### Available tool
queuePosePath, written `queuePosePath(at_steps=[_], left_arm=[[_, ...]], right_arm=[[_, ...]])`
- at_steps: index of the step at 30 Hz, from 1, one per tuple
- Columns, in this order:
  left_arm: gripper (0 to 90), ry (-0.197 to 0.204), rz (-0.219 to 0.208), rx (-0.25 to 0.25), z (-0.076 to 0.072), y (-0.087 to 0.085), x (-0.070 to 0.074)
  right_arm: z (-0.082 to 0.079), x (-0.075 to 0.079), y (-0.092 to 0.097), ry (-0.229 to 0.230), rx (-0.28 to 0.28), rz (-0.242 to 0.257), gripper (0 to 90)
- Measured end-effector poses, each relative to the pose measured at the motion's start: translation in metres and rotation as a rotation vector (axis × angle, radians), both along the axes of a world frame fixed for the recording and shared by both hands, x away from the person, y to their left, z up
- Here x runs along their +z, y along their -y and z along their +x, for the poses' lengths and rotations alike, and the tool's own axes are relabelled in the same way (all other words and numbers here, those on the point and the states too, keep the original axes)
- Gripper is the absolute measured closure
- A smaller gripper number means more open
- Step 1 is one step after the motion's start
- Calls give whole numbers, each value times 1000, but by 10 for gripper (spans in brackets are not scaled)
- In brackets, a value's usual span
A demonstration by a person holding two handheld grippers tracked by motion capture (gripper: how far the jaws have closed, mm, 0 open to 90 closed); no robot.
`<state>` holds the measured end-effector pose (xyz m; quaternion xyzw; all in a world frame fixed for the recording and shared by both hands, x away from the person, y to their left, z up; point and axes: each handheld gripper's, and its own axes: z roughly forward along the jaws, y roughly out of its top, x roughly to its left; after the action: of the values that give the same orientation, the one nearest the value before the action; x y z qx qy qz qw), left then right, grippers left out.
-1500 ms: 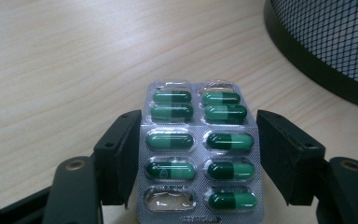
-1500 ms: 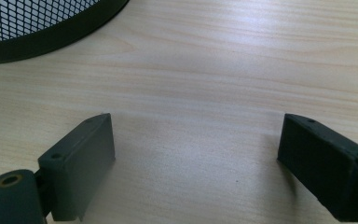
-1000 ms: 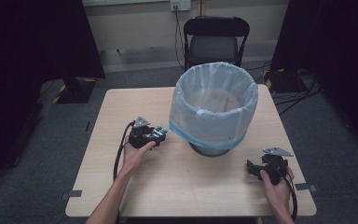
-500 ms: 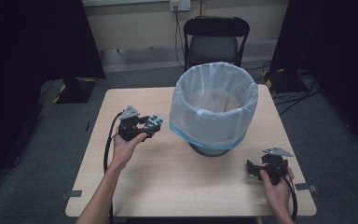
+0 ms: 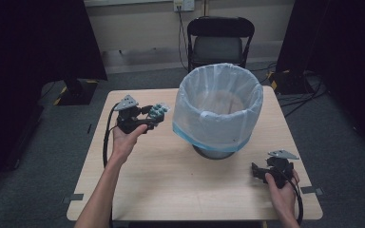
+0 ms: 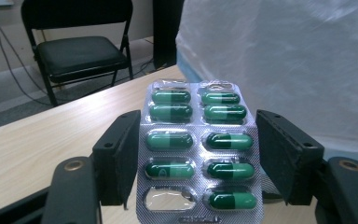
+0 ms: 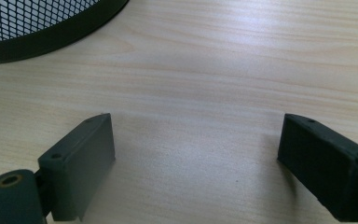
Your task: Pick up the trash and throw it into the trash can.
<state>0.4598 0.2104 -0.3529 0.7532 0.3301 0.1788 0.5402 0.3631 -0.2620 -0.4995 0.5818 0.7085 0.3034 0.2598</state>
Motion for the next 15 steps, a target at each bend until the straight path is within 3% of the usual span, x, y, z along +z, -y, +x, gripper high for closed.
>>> queuePosePath(at_steps=[7,10,14,15], left_arm=[[340,36,-20,7,4,-3,21],[340,56,-6,-1,9,0,36],[340,102,-28,-24,12,7,60],[340,102,-28,-24,12,7,60]], right_arm=[[0,0,0,0,0,0,98],[0,0,0,0,-1,1,98],[0,0,0,0,0,1,98],[0,0,0,0,0,1,98]])
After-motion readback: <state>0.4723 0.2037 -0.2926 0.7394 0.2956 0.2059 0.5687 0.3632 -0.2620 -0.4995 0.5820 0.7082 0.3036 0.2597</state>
